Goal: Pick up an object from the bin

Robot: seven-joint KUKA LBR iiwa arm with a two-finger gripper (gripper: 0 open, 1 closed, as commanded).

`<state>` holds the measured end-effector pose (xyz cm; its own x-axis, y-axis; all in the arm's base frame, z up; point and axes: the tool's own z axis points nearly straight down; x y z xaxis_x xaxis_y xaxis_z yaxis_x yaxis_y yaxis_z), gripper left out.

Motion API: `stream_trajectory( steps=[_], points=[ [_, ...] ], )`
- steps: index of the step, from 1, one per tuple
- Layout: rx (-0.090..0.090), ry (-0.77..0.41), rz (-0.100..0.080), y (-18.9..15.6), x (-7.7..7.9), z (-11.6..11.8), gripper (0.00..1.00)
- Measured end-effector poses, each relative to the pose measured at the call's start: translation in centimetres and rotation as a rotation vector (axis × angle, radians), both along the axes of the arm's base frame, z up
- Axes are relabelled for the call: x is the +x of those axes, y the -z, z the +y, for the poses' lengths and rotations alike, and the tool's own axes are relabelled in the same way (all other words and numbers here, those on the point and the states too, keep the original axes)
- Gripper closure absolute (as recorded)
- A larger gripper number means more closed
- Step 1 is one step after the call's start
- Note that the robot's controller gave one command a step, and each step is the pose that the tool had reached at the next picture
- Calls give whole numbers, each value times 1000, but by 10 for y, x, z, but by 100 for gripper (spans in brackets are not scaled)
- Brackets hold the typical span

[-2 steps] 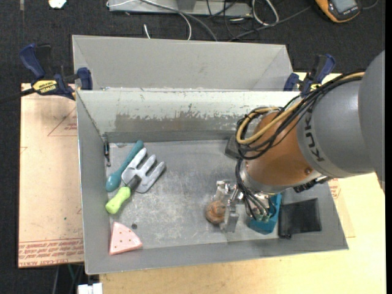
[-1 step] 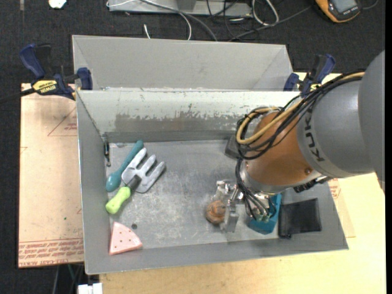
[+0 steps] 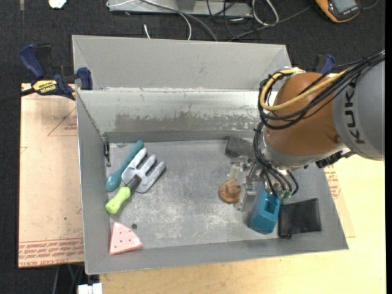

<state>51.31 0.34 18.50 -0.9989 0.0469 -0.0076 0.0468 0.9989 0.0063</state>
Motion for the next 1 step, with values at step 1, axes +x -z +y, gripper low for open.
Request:
stream_trajectory(
  steps=[1],
  points=[
    [0, 0, 0, 0, 0, 0, 100]
  ],
)
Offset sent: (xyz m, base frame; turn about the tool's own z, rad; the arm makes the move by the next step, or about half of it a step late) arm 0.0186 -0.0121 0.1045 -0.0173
